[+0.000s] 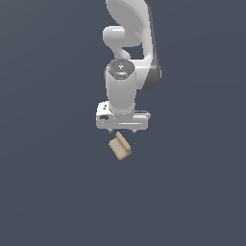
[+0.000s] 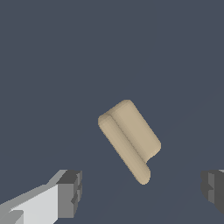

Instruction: Pick up the object and move it to a goal position.

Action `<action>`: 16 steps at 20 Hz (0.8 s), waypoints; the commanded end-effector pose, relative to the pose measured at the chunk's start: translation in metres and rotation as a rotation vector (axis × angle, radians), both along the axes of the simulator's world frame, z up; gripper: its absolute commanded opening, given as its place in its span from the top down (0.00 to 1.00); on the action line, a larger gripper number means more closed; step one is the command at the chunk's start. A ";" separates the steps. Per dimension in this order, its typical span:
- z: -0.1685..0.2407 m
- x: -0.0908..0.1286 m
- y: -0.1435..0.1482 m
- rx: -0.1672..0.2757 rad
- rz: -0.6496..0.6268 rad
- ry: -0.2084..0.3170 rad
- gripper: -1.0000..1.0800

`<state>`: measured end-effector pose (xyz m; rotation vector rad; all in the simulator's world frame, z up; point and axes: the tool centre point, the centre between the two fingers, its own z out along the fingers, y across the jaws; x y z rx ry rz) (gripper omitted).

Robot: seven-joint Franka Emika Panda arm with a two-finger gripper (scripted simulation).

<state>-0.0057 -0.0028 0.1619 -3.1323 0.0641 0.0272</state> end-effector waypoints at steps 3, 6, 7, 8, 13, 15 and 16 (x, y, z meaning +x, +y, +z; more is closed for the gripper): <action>0.001 0.001 0.001 0.003 -0.002 -0.001 0.19; 0.005 0.003 0.004 0.014 -0.010 -0.006 0.19; 0.005 0.004 0.005 0.016 -0.011 -0.007 0.19; 0.006 0.004 0.005 0.016 -0.011 -0.008 0.19; 0.003 0.004 0.005 0.011 0.002 -0.002 0.19; 0.000 0.003 0.005 0.005 0.022 0.008 0.19; -0.002 0.003 0.006 0.000 0.036 0.014 0.19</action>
